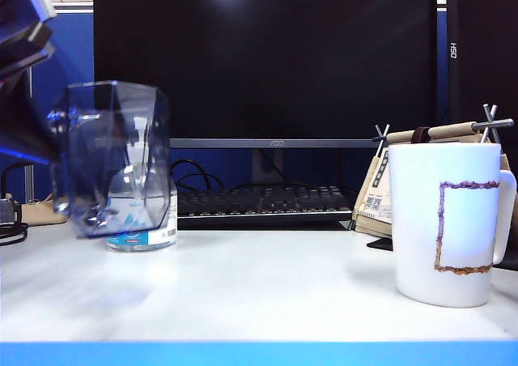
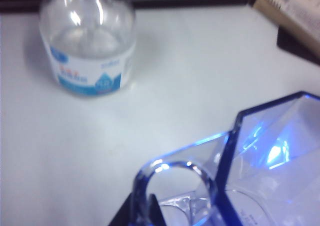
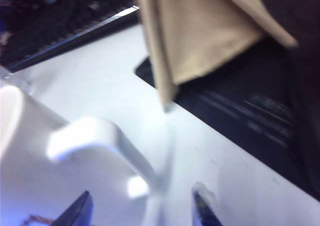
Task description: Swap the positions of the transparent plastic cup and the white ceramic cup.
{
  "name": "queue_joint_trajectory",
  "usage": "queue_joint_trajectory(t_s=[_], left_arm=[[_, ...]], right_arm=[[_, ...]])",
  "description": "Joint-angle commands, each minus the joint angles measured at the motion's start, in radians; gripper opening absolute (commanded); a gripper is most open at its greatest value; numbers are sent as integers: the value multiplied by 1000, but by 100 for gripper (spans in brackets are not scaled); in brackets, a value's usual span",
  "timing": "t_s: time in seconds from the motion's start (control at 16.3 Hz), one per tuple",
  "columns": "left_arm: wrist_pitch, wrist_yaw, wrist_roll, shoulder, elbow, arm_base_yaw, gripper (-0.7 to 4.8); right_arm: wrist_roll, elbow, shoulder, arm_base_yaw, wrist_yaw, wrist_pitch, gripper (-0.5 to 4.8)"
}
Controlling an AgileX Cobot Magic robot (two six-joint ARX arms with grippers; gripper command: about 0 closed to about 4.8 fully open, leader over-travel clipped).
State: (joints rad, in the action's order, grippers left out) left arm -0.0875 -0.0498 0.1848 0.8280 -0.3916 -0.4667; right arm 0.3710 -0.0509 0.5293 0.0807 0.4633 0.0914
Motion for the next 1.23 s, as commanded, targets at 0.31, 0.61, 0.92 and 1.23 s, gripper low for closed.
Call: queue_joint_trajectory(t_s=[0.31,0.61,0.92,1.23], left_arm=[[4,-6,6,-2,-6,0,-5],[-2,-6,-16,-2,-6,0,-5],[-3,-6,-16,-2,-6,0,-6],[-10,5,-17,-2,-6,1,-6]], right_arm=[[-37,-3,72,-156,-165,110,256],[-58,-3,80,-157,-200,126,256],[-58,-4,246,-158,-195,280,256],[-86,-92,422,-158,-189,341,257]])
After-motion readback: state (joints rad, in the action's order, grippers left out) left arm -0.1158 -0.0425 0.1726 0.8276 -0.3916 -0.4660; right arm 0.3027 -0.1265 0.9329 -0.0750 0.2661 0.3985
